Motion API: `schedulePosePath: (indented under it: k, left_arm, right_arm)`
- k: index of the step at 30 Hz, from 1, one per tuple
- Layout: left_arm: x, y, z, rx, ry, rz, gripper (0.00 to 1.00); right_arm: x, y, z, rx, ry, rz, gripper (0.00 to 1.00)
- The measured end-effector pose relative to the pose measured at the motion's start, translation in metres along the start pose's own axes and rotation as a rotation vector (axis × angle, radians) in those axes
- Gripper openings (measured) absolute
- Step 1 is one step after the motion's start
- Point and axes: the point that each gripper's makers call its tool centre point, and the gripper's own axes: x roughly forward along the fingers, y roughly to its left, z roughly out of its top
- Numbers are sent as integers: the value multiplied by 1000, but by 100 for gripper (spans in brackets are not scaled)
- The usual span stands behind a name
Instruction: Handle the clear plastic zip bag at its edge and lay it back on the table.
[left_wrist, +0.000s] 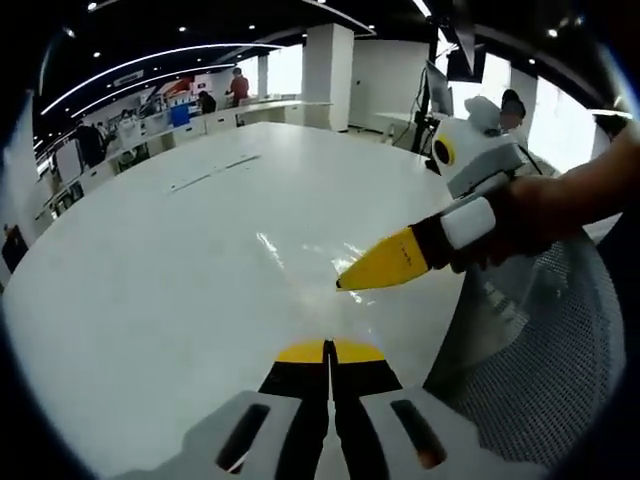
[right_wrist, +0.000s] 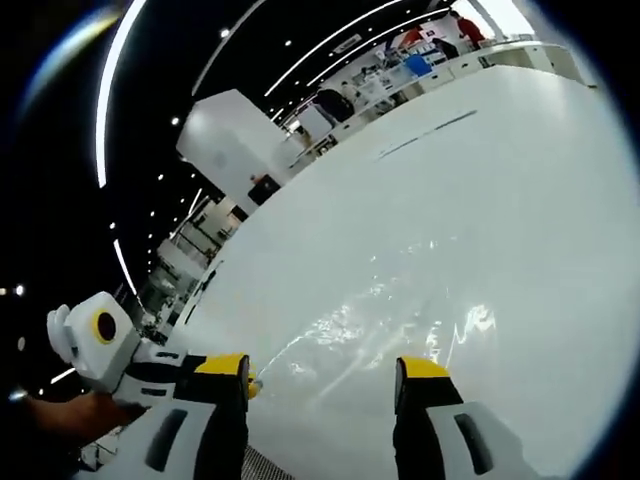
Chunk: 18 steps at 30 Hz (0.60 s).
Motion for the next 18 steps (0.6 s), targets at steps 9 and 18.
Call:
schedulePosePath:
  k: [9, 18]
  left_arm:
    - [0, -11, -2, -14, 5, -39, 0]
    - [0, -23, -8, -10, 26, -77, 0]
  right_arm:
    - [7, 0, -5, 56, 19, 19, 53]
    - [9, 5, -4, 42, 28, 32, 42]
